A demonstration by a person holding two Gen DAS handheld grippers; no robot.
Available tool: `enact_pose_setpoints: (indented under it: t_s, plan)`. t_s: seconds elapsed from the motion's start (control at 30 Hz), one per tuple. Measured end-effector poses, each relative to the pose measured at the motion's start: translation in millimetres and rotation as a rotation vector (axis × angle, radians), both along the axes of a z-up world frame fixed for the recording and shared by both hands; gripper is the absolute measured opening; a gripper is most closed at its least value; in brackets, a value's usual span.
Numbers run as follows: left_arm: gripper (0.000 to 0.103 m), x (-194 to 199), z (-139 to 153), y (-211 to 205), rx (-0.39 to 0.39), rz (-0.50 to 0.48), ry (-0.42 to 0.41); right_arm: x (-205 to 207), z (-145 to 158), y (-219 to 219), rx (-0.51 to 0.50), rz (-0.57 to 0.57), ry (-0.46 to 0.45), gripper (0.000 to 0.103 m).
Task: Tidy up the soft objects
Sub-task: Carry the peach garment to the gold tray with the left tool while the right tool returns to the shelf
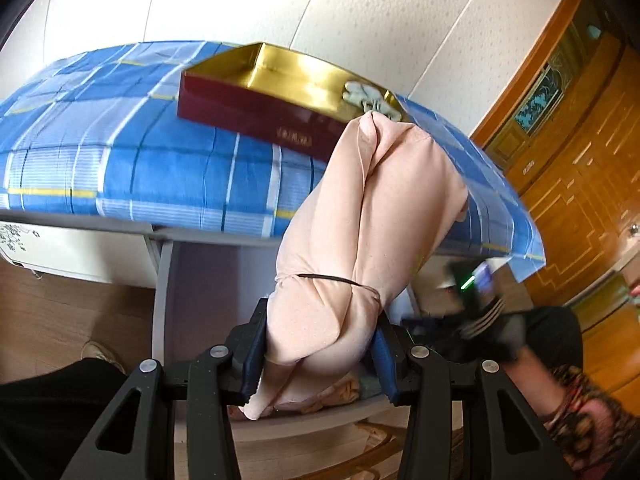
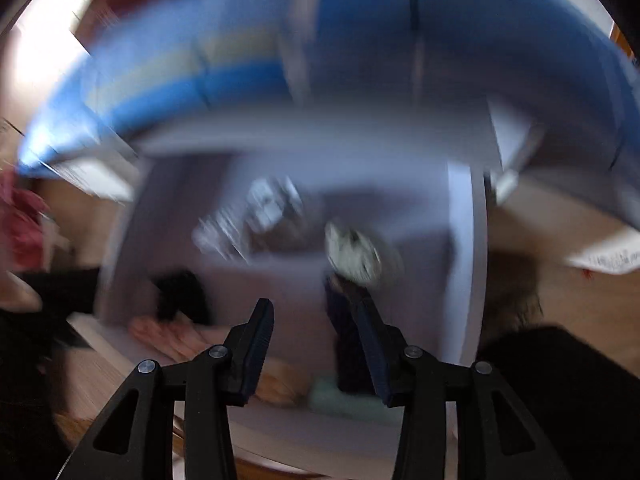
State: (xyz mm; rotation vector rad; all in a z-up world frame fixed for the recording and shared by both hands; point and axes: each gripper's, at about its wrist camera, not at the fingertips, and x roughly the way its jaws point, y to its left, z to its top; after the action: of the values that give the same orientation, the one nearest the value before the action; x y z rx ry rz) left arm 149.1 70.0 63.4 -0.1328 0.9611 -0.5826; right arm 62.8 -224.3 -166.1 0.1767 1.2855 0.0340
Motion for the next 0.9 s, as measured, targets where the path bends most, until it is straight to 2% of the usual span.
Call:
enact_pose_setpoints:
  t_s: [0.03, 0.17, 0.3, 0.47, 0.7, 0.9]
  plan:
    - [0.047, 5, 6, 0, -0.007, 0.005, -0.002, -1, -15, 0, -0.038, -0.004, 0.056, 0.044]
    - [0.047, 32, 29, -7, -0.001, 0.014, -0.032, 5, -47, -5, -0.104, -0.023, 0.17, 0.044]
    - [0.047, 66, 51, -15, -0.003, 0.028, -0.032, 9, -71, -10, -0.104, -0.046, 0.246, 0.044]
    - [0.047, 117, 71, -34, 0.01, 0.035, -0.029, 12, -88, -12, -0.104, -0.047, 0.284, 0.044]
    - [0.047, 193, 74, -58, 0.024, 0.088, 0.039, 12, -105, -21, -0.068, -0.069, 0.32, 0.044]
    - [0.047, 251, 60, -82, 0.142, 0.122, 0.095, 8, -115, -35, -0.035, -0.095, 0.337, 0.044]
